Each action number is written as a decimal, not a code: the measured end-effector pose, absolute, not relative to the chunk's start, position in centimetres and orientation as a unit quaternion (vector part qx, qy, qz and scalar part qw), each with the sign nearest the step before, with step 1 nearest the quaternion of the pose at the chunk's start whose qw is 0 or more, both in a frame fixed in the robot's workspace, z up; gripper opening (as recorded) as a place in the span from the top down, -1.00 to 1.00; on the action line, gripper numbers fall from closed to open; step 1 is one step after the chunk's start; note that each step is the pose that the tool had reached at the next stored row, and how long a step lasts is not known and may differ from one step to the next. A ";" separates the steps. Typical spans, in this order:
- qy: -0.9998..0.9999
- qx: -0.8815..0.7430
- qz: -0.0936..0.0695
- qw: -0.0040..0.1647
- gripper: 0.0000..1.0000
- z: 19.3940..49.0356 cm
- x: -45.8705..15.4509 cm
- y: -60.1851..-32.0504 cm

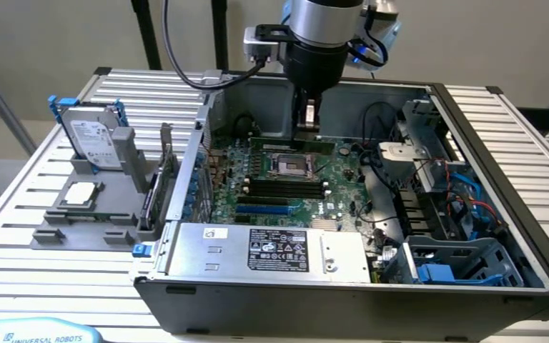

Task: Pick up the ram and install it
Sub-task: 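Insert the ram into the slot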

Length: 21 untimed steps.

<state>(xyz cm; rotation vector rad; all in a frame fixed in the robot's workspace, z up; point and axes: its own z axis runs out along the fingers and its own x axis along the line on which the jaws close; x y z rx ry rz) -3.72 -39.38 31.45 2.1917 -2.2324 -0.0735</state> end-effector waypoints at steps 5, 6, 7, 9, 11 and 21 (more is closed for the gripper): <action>-0.713 0.700 -0.023 0.006 0.74 30.5 -3.7 -39.2; -0.713 0.700 -0.023 0.006 0.74 30.4 -3.7 -39.2; -0.713 0.700 -0.024 0.006 0.74 30.2 -3.7 -39.2; -0.713 0.700 -0.023 0.006 0.74 29.8 -3.7 -39.2; -0.713 0.700 -0.023 0.006 0.74 29.4 -3.7 -39.2; -0.714 0.700 -0.008 0.015 0.74 28.1 -3.7 -39.2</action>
